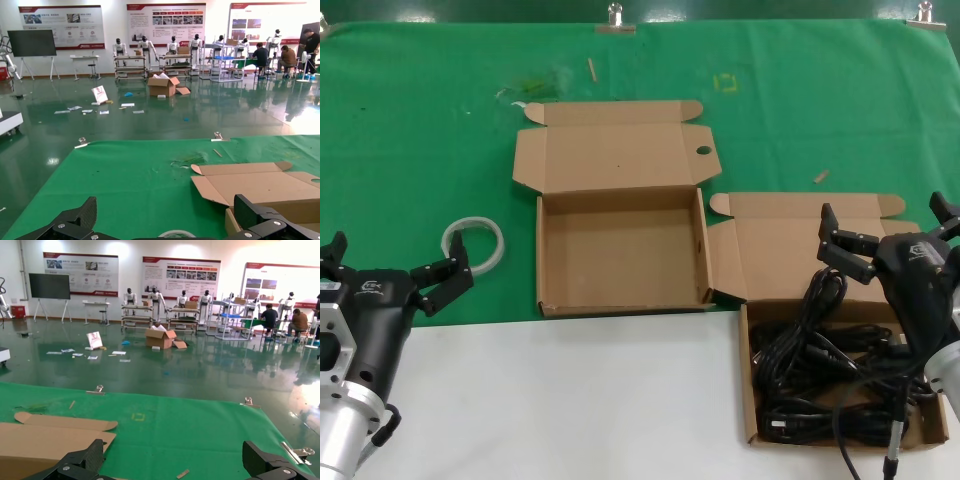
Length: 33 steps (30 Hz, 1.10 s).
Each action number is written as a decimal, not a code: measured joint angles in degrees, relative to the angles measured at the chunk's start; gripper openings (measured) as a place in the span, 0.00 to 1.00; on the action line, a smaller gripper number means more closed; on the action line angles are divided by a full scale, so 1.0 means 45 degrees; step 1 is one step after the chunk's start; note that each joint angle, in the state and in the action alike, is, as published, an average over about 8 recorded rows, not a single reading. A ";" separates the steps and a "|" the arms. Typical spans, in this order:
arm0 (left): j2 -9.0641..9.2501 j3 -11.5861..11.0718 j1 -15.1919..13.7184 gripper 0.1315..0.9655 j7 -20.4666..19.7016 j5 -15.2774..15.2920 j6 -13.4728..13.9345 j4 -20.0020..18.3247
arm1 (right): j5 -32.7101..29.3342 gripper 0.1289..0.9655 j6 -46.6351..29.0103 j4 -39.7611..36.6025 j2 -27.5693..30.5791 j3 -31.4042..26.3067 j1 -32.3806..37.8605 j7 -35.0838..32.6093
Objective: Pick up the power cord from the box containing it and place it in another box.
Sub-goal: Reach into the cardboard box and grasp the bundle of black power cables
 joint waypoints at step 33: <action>0.0000 0.0000 0.0000 1.00 0.0000 0.0000 0.0000 0.0000 | 0.0871 1.00 0.0978 0.0299 0.0624 -0.0996 0.0169 -0.0465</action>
